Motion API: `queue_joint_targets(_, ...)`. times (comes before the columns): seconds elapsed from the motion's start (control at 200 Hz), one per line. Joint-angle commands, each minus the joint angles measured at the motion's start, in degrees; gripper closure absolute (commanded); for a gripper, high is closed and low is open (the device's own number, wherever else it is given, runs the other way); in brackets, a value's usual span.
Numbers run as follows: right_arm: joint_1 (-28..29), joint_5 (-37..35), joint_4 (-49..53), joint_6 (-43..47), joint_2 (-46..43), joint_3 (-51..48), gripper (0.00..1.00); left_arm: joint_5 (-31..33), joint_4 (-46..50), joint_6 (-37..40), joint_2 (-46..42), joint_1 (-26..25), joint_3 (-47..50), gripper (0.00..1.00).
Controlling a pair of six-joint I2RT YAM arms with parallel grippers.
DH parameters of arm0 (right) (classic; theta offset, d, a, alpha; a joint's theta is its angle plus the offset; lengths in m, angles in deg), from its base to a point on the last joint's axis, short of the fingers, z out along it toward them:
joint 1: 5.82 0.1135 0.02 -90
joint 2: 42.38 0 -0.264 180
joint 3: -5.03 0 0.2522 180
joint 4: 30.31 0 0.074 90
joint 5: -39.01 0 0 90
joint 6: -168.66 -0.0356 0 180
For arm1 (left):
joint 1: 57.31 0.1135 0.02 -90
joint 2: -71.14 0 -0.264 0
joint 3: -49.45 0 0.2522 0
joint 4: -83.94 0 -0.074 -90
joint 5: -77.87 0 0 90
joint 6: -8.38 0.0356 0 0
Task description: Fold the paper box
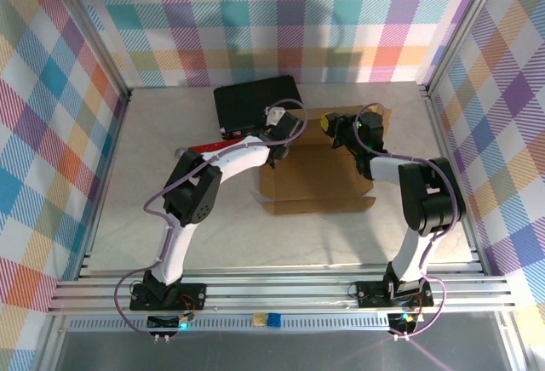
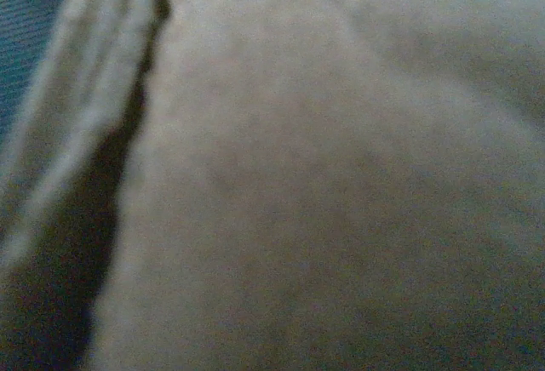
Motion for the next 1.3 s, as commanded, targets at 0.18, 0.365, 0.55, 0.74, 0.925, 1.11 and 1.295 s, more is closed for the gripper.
queue_joint_targets(0.18, 0.6, 6.3, 3.6, 0.6, 1.0, 1.2, 1.00, -9.5, -7.9, 5.3, -6.6, 5.1, 12.6, 0.56)
queue_joint_targets(0.365, 0.4, 6.3, 4.5, 0.8, 1.3, 2.1, 1.00, -15.8, -13.1, 7.4, -9.7, 7.6, 17.8, 0.49)
queue_joint_targets(0.55, 0.4, 6.3, 4.8, 0.5, 1.4, 2.3, 1.00, -16.5, -11.6, 8.1, -6.4, 8.7, 14.9, 0.52)
queue_joint_targets(0.74, 0.4, 5.8, 5.6, 0.2, 0.9, 2.1, 1.00, -9.5, -4.9, 4.1, -1.7, 8.7, 7.5, 0.98)
queue_joint_targets(0.925, 0.2, 5.7, 9.7, 1.6, -0.1, 2.8, 0.91, -7.0, 5.4, 2.8, 0.8, 8.6, 0.8, 1.00)
queue_joint_targets(1.11, -1.2, 4.3, 20.9, 11.7, -6.3, 5.1, 0.43, -9.7, 12.7, 5.4, -2.1, 9.0, -1.6, 1.00)
queue_joint_targets(1.295, -2.9, 4.4, 40.7, 29.2, -13.4, 13.7, 0.30, -17.8, 24.4, 6.9, -3.2, 10.5, -5.5, 1.00)
